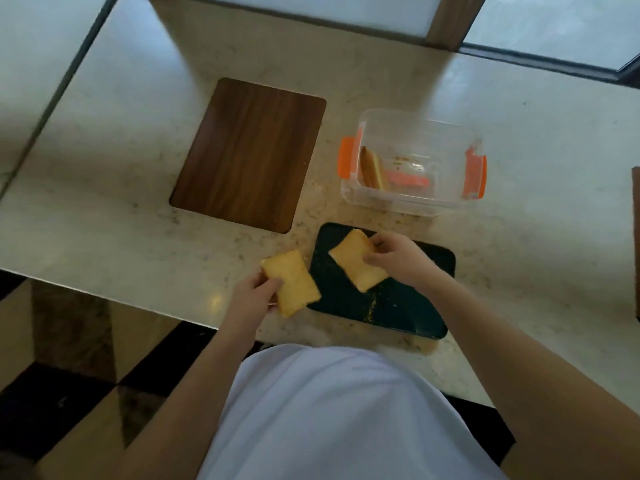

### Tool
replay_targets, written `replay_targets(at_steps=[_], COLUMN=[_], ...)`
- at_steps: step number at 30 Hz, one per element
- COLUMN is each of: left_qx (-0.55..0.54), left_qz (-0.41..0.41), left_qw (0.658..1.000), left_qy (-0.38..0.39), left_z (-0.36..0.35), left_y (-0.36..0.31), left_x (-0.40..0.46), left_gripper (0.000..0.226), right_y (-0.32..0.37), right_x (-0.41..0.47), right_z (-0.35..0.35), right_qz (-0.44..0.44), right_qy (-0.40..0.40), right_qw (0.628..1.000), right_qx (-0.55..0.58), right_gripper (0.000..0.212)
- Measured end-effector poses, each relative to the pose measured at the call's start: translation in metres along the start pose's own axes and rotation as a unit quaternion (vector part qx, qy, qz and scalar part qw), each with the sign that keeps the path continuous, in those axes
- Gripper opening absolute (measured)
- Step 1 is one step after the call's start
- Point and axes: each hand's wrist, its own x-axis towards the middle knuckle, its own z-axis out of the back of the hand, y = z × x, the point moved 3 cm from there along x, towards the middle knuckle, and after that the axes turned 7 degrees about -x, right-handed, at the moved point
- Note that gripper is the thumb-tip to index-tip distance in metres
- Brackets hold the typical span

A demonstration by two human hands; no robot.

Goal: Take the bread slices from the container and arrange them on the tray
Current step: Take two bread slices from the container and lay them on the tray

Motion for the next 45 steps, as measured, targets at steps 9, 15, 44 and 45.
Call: replay_targets(at_steps=[9, 15, 44, 45], left_qx=[0.026, 0.031, 0.038, 0.032], left_qz=[-0.022, -0.007, -0.033, -0.029], left_qw=[0.999, 0.998, 0.996, 0.996], left_qy=[0.04, 0.054, 0.069, 0.073], left_z=[-0.014, -0.022, -0.027, -0.03], left_y=[-0.015, -0.018, -0.037, -0.038], left_x=[0.013, 0.022, 0.021, 0.019], left_gripper=[0.021, 0.032, 0.025, 0.026], right_y=[0.03, 0.021, 0.025, 0.026], right_x=[0.029, 0.005, -0.009, -0.013], right_z=[-0.005, -0.024, -0.032, -0.031], right_qz=[0.057, 0.101, 0.121, 0.107], right_qy=[-0.042, -0.063, -0.118, -0.132], right_qw=[0.978, 0.945, 0.956, 0.97], right_qx=[-0.197, -0.306, -0.242, -0.174], right_gripper=[0.043, 0.077, 0.066, 0.06])
